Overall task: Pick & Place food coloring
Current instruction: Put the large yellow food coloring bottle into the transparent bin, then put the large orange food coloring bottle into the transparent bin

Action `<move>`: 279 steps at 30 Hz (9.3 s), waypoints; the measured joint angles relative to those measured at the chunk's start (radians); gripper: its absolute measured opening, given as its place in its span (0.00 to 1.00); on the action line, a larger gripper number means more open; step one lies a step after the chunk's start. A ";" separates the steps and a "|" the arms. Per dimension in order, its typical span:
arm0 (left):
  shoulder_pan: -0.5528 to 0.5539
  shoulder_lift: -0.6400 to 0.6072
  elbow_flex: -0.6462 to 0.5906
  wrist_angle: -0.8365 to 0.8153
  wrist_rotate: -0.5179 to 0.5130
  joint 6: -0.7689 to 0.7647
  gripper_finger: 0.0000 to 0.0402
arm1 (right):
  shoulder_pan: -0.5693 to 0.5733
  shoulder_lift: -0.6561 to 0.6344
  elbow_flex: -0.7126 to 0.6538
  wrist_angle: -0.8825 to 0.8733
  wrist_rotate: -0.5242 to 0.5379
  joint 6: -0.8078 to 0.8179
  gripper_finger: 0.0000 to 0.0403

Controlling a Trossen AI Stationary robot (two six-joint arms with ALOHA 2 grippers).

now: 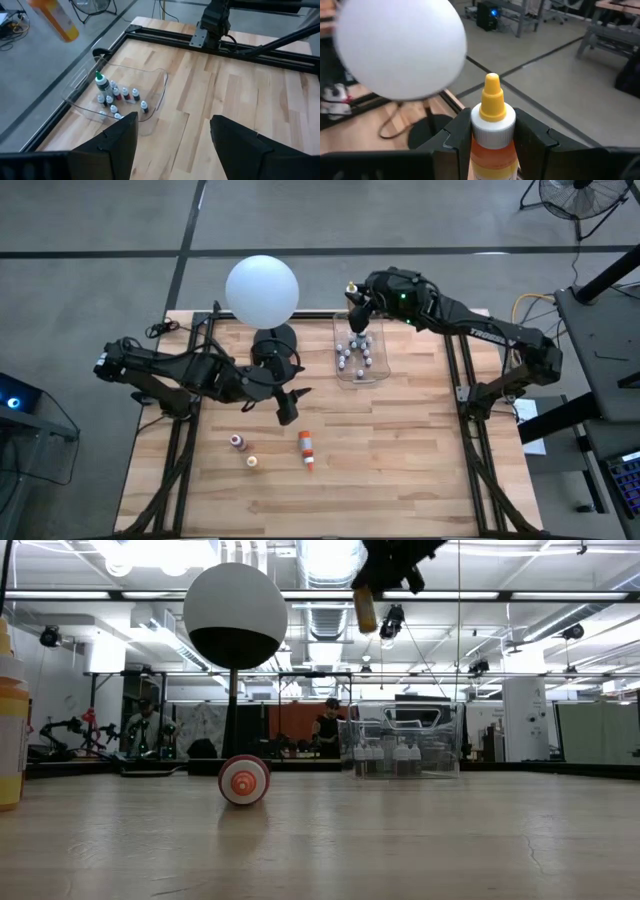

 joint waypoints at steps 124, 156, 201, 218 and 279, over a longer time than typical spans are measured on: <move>0.024 -0.073 -0.081 0.053 0.016 0.044 0.54 | -0.060 0.440 -0.450 0.829 0.063 0.115 0.27; 0.026 -0.073 -0.081 0.053 0.016 0.047 0.54 | -0.075 0.434 -0.453 0.825 0.060 0.101 0.34; 0.013 0.071 -0.081 -0.064 0.215 0.652 0.54 | 0.164 -0.462 -0.452 0.081 -0.542 0.083 0.33; 0.035 0.230 -0.080 -0.126 0.401 0.959 0.54 | 0.205 -0.463 -0.453 0.035 -0.576 0.087 0.32; 0.052 0.502 -0.256 0.104 0.621 1.266 0.59 | 0.205 -0.480 -0.458 -0.014 -0.570 0.026 0.29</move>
